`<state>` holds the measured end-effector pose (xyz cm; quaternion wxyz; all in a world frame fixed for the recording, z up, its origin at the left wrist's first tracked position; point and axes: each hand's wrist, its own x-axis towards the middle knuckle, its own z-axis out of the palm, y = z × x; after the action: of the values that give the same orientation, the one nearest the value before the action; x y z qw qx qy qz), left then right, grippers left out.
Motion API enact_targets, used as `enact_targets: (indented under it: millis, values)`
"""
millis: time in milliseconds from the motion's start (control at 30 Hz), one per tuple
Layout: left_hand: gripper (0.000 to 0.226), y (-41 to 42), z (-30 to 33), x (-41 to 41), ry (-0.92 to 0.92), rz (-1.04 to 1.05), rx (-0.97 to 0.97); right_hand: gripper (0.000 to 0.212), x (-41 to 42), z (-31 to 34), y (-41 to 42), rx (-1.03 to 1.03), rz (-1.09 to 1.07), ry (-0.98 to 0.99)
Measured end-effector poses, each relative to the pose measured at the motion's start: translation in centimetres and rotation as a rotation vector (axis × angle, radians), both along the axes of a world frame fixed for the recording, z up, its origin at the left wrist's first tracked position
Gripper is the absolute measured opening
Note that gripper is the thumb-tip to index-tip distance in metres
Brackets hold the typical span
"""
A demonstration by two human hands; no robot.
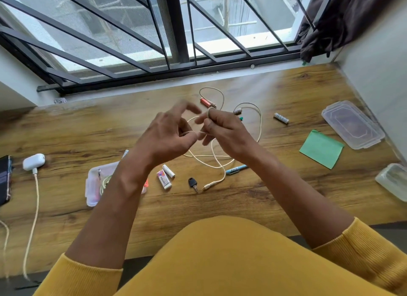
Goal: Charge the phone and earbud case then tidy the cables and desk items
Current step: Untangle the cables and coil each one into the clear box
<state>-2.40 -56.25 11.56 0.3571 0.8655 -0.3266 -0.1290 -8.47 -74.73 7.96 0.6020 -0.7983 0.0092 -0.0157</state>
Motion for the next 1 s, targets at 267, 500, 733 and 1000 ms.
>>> enact_targets:
  millis: [267, 500, 733, 1000]
  values:
    - [0.047, 0.7, 2.0, 2.0, 0.041, -0.066, -0.025, 0.051, -0.2, 0.8, 0.1, -0.171, 0.197, 0.114]
    - [0.019, 0.2, 0.9, 2.1, 0.156, -0.108, -0.313, 0.046, 0.2, 3.1, -1.5, 0.299, 0.576, 0.171]
    - [0.032, -0.7, -3.1, 0.8, 0.259, 0.042, -0.451, 0.046, 0.5, 4.1, -1.9, 0.845, 0.351, -0.003]
    - [0.032, -1.9, -4.8, -1.5, 0.170, 0.013, -0.197, 0.039, 1.4, 2.0, -1.4, 1.128, 0.092, -0.059]
